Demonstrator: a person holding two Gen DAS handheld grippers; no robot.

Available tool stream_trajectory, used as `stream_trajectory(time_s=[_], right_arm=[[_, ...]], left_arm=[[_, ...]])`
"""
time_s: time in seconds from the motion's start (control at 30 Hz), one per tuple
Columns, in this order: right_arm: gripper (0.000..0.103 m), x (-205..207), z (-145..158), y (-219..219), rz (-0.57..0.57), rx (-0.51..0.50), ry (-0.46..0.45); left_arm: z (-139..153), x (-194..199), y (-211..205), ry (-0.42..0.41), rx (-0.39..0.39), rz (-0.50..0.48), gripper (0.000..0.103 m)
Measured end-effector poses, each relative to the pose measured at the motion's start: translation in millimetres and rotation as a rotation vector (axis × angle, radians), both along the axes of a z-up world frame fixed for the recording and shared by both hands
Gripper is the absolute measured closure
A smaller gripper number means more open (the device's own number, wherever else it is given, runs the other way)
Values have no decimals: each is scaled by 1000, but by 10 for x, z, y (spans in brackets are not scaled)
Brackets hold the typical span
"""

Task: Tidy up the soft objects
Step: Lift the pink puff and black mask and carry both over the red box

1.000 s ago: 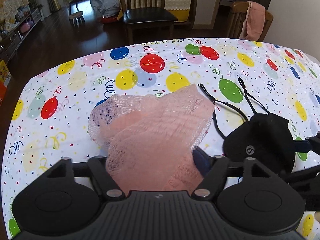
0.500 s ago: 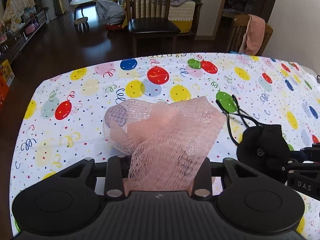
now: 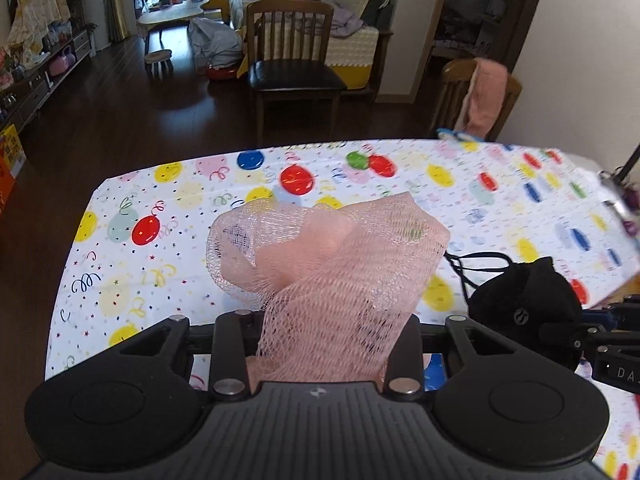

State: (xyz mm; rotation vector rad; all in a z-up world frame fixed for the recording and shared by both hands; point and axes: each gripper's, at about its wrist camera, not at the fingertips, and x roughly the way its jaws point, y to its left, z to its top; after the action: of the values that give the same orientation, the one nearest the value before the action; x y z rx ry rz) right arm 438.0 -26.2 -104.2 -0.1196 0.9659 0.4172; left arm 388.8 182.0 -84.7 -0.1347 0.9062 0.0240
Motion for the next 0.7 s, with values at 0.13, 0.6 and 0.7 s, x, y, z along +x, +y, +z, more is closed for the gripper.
stream_trajectory(time_s=[0.13, 0.6, 0.7], right_arm=[[87, -194, 218, -134, 22, 39, -10], [87, -825, 1073, -856, 99, 131, -95], [87, -901, 1167, -1086, 90, 159, -97]], left_arm=[[213, -196, -98, -22, 7, -16, 66], [897, -927, -691, -94, 17, -56, 66], [1013, -1033, -924, -114, 17, -73, 66]])
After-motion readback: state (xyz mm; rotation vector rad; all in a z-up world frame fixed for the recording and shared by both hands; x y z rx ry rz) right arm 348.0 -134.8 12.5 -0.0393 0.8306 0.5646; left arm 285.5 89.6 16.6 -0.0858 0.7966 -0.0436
